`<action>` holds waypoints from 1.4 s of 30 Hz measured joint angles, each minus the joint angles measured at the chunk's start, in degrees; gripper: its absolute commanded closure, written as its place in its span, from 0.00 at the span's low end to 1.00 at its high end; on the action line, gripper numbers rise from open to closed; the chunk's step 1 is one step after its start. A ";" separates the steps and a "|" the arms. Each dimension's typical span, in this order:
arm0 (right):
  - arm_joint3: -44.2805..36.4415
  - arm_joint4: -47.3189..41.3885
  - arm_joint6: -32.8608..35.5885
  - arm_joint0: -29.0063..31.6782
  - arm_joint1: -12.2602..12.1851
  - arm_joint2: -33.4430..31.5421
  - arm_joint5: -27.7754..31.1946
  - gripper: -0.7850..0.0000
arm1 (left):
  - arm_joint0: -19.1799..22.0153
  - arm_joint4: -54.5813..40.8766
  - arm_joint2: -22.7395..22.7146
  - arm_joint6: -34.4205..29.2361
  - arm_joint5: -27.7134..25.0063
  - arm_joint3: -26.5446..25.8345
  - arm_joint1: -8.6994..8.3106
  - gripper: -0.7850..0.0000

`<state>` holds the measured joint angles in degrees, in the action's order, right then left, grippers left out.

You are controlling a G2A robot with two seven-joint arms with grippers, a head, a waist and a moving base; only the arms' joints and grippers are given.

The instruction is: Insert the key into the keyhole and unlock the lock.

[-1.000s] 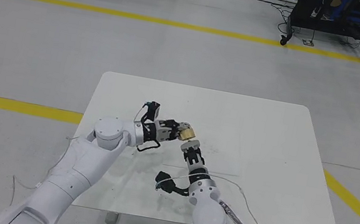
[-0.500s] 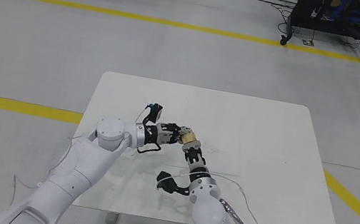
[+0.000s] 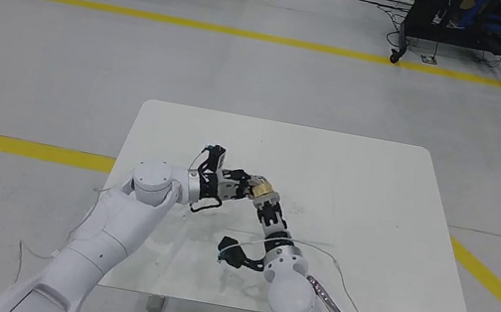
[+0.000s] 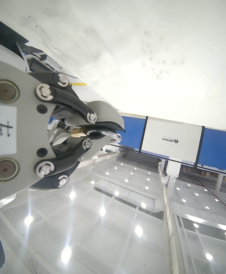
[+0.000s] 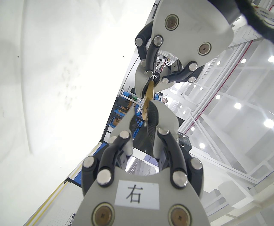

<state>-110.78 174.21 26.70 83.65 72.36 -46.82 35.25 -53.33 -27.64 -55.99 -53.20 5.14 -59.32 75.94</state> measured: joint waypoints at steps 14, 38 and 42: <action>-1.48 -1.55 -1.99 2.58 0.20 -2.37 -3.09 0.55 | 0.15 -1.08 -0.14 0.67 -0.02 0.42 0.23 1.00; -1.72 -27.83 -23.15 10.40 -1.10 -17.06 -26.60 0.00 | -4.25 -10.49 -2.76 5.53 -8.60 -2.46 1.07 1.00; -0.08 -39.26 -38.78 11.94 -2.34 -23.51 -23.89 0.34 | -6.71 -15.19 -2.57 6.05 -12.04 -3.67 1.73 1.00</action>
<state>-110.86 134.95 -12.07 95.59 70.02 -70.33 11.35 -60.05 -42.83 -58.56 -47.15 -6.91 -62.99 77.67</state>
